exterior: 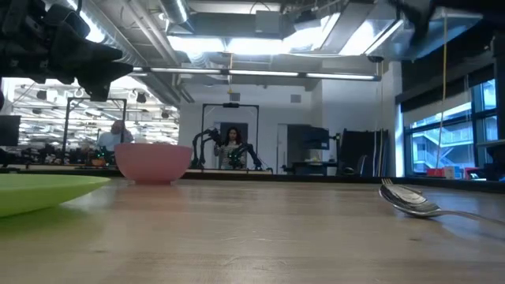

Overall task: Set table place
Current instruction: Move the green plate to the center of the table

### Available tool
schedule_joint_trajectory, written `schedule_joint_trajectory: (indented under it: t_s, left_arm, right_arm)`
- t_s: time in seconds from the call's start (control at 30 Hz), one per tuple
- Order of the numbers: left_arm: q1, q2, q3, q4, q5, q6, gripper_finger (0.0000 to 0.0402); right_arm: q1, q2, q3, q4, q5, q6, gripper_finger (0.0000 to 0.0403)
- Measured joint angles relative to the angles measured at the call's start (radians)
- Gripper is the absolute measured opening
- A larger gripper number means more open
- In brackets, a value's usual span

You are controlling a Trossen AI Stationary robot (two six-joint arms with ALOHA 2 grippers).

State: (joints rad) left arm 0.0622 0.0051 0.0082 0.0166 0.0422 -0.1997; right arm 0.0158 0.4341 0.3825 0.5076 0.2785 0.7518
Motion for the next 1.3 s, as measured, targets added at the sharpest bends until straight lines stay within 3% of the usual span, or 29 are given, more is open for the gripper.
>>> schedule_joint_trajectory:
  t_s: [0.2,0.3,0.4,0.5,0.57,0.8,1.0,1.13,1.3]
  left_arm:
    - [0.0,0.0,0.0,0.0,0.0,0.0,0.0157]
    - [0.0,0.0,0.0,0.0,0.0,0.0,0.0157]
    - [0.0,0.0,0.0,0.0,-0.004,0.036,0.0157]
    - [0.001,0.0,0.0,-0.001,-0.066,0.242,0.0157]
    - [0.001,0.0,0.0,0.0,-0.097,0.341,0.0157]
    - [0.001,0.0,0.0,0.019,-0.205,0.475,0.0157]
    - [0.001,0.001,0.0,0.055,-0.206,0.214,0.0157]
    - [0.001,0.001,0.0,0.208,-0.209,-0.012,0.0157]
    - [0.001,0.001,0.0,0.455,-0.214,-0.132,0.0157]
  right_arm:
    - [0.001,0.348,0.425,-0.619,-0.155,-0.05,0.0268]
    - [0.0,0.547,0.545,-0.792,-0.199,-0.05,0.0268]
    - [0.0,0.731,0.605,-0.763,-0.283,-0.05,0.0268]
    - [0.0,0.901,0.654,-0.665,-0.378,-0.019,0.0268]
    - [0.001,1.005,0.688,-0.644,-0.387,0.093,0.0268]
    - [0.001,1.257,0.812,-0.59,-0.513,0.197,0.0268]
    - [0.001,1.351,0.927,-0.584,-0.517,0.214,0.0268]
    - [0.002,1.363,0.981,-0.586,-0.517,0.218,0.0268]
    - [0.004,1.363,1.021,-0.589,-0.516,0.213,0.0268]
